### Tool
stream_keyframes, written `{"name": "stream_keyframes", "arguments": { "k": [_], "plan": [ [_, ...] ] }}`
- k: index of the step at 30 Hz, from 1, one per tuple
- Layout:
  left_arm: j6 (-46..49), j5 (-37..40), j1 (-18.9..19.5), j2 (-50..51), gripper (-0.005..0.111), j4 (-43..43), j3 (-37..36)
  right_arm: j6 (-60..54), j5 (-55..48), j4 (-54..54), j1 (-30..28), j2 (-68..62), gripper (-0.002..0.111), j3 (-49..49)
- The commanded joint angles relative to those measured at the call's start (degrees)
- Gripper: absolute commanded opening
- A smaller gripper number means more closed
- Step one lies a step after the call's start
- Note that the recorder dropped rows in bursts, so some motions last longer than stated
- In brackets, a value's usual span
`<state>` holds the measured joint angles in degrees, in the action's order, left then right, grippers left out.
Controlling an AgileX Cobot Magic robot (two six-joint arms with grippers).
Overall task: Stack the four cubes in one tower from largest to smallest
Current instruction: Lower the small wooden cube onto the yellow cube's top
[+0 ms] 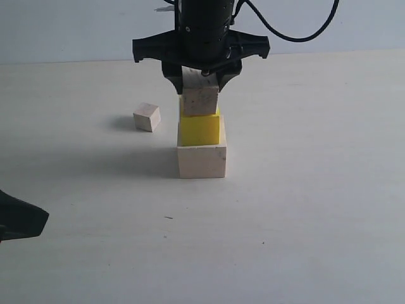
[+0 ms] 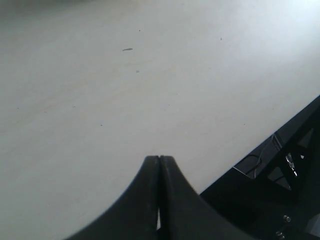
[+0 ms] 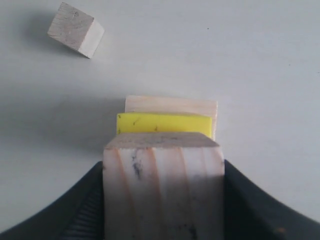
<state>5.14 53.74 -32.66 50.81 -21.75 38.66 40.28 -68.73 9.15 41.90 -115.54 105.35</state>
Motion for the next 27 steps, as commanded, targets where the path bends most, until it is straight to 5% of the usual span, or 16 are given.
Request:
{"name": "stream_keyframes", "arguments": {
  "k": [1,19,27],
  "plan": [
    [0.4,-0.7,0.2,-0.3,0.000,0.2,-0.2,0.2,-0.3,1.1,0.1,-0.5,0.000,0.3],
    [0.4,-0.6,0.2,-0.3,0.000,0.2,-0.2,0.4,0.5,0.9,0.1,-0.8,0.001,0.3],
    [0.4,-0.4,0.2,-0.3,0.000,0.2,-0.2,0.2,0.7,0.3,0.1,-0.8,0.032,0.3]
  ]
}}
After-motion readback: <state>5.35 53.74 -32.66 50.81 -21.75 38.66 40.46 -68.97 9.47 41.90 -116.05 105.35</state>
